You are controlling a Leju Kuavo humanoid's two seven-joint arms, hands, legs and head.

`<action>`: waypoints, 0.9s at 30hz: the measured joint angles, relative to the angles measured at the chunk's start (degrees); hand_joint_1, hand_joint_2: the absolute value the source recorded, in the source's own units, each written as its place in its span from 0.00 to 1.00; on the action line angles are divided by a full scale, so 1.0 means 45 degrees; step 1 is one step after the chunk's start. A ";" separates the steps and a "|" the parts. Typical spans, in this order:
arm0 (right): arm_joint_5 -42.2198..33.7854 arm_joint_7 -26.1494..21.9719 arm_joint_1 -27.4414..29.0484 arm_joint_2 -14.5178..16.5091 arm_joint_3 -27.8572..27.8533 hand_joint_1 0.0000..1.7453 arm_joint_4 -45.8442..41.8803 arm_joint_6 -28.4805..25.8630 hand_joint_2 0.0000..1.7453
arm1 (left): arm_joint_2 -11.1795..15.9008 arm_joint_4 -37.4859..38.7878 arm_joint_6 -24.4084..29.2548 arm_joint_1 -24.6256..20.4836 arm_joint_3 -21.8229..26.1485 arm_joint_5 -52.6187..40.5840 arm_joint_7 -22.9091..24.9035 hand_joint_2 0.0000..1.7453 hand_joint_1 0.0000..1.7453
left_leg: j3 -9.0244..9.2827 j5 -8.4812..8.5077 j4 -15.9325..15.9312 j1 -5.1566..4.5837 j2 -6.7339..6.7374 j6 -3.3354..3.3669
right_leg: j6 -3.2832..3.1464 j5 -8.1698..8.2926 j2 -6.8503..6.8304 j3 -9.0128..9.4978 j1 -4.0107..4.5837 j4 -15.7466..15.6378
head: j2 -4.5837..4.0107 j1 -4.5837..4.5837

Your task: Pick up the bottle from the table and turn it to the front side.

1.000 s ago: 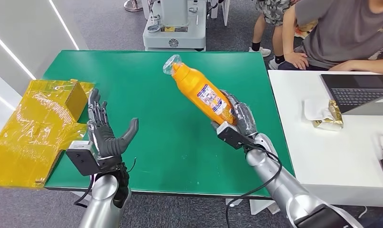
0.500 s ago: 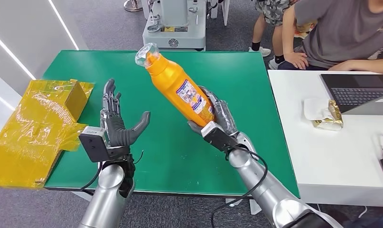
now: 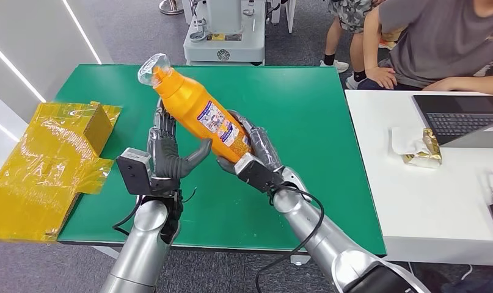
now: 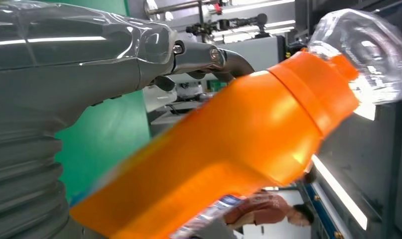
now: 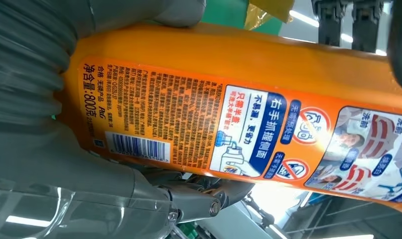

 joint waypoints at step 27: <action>0.0927 -0.0072 -0.0010 0.0227 0.0460 1.00 0.1600 0.0241 1.00 | -0.0189 0.0929 -0.0191 -0.0491 -0.0279 0.0236 0.0056 1.00 0.00 | -0.0003 0.0000 0.0000 0.0000 0.0003 0.0000 | 0.0000 0.0000 0.0003 -0.0007 0.0000 0.0000 | 0.0000 0.0000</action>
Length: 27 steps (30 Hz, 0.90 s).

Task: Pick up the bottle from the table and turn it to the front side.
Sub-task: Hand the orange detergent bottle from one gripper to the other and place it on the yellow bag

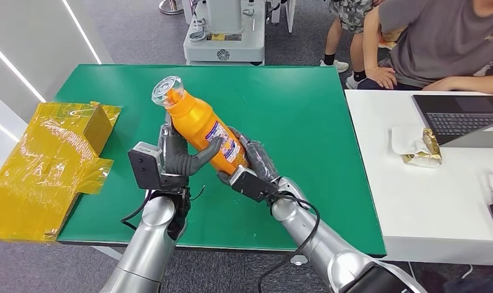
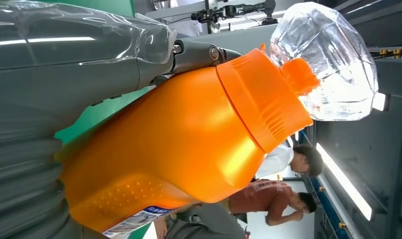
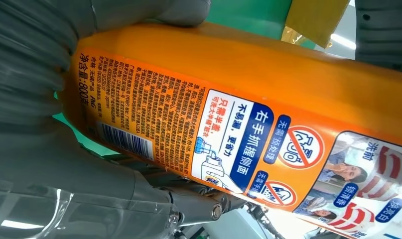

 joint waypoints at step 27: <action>0.0004 0.0176 0.0100 0.0000 0.0688 1.00 -0.0291 -0.1046 1.00 | 0.0039 0.0811 -0.0505 -0.0612 0.0113 0.0068 0.0331 1.00 1.00 | -0.0003 0.0001 0.0000 0.0000 -0.0001 0.0000 | 0.0000 0.0000 -0.0001 -0.0001 0.0000 0.0001 | 0.0000 0.0000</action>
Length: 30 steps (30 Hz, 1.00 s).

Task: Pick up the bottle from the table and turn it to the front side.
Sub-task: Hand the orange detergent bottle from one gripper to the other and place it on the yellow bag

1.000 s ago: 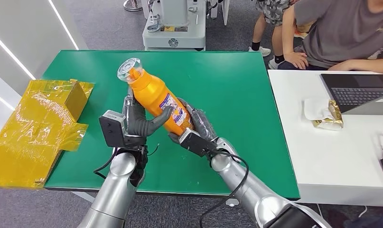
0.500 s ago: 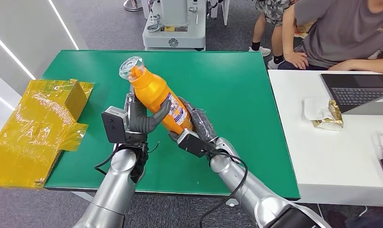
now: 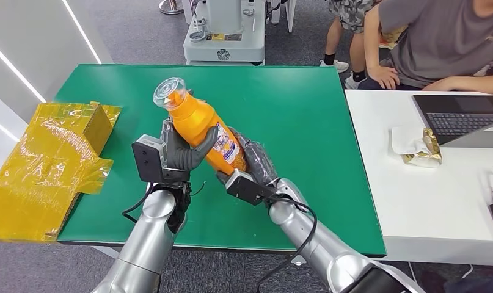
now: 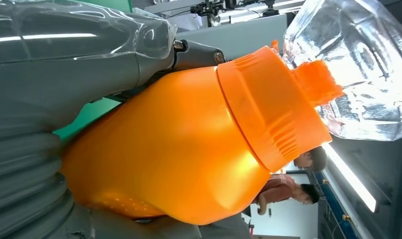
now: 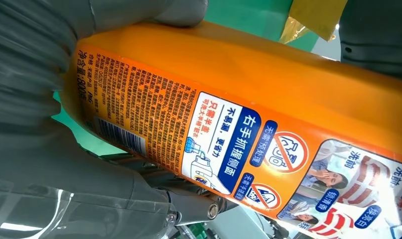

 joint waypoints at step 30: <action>0.0529 0.0029 0.4032 -0.0413 -0.1198 0.00 -0.6967 -0.3738 1.00 | 0.0406 -0.0084 0.0885 0.0660 0.0045 -0.0443 0.0356 1.00 1.00 | -0.0019 -0.0005 -0.0004 0.0000 -0.0004 -0.0003 | 0.0001 -0.0003 -0.0006 -0.0015 0.0000 -0.0005 | 0.0000 0.0001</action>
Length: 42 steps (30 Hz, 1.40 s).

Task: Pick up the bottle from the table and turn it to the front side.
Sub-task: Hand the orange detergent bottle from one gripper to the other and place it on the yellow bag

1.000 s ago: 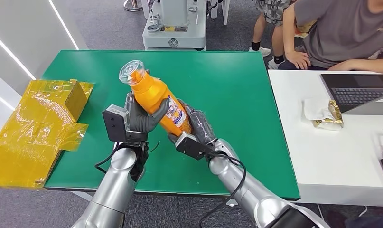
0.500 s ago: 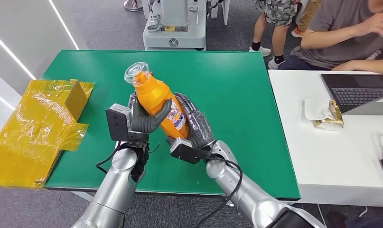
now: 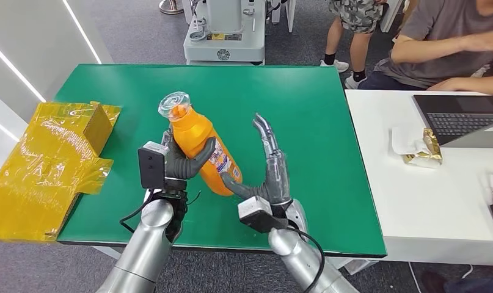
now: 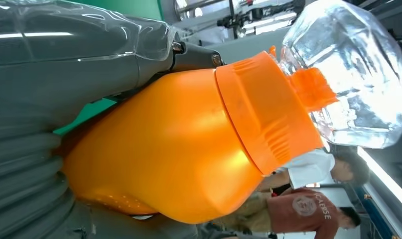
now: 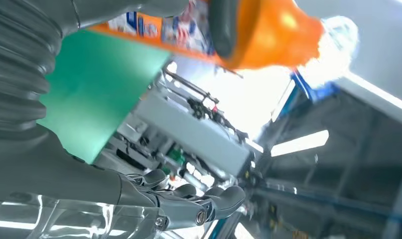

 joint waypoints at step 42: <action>-0.0937 -0.0204 0.6154 -0.0969 -0.0211 0.00 -0.7114 -0.1174 1.00 | 0.6981 0.3601 0.4972 -0.4636 0.1078 -1.6956 0.2906 1.00 1.00 | -0.0006 0.0039 -0.0019 0.0012 0.0058 -0.0050 | -0.0030 0.0029 0.0055 -0.0044 0.0011 0.0015 | 0.0000 0.0004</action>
